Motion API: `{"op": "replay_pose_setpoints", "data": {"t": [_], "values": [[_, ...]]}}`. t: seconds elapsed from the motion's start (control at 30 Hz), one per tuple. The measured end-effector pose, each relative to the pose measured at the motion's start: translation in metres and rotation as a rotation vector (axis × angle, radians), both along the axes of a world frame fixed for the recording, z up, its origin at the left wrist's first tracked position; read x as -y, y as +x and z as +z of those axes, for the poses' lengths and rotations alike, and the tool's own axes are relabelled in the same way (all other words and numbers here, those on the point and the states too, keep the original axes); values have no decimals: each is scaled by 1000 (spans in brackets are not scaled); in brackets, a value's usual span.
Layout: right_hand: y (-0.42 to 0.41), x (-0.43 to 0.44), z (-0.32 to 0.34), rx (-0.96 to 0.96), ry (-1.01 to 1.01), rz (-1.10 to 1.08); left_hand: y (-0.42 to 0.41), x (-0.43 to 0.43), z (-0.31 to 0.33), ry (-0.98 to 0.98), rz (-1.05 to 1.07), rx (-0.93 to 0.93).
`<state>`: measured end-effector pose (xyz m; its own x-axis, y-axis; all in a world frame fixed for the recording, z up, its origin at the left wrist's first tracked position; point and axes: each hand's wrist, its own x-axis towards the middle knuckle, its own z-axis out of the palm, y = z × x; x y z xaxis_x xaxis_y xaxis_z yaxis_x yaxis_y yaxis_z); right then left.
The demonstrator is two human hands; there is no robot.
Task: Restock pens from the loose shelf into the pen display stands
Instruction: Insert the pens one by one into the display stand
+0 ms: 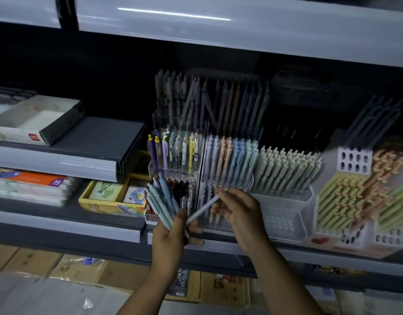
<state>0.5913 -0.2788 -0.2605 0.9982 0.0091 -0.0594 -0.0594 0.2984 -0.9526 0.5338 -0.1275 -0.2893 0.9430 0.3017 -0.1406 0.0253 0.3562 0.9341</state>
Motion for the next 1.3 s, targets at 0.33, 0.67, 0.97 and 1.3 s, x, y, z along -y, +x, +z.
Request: {"op": "replay_pose_setpoints", "data": {"t": [0.33,0.67,0.97,1.3], "values": [[23,12,0,155,-309,-61,-1,-16,-10,-44,4,-25],[37,19,-4,320,-726,-47,-5,-21,-21,43,-126,-37],[36,5,-15,409,-1039,23,-2,-23,-25,69,-121,-48],[40,8,-16,539,-1246,114,1,-22,-26,83,-169,-54]]}}
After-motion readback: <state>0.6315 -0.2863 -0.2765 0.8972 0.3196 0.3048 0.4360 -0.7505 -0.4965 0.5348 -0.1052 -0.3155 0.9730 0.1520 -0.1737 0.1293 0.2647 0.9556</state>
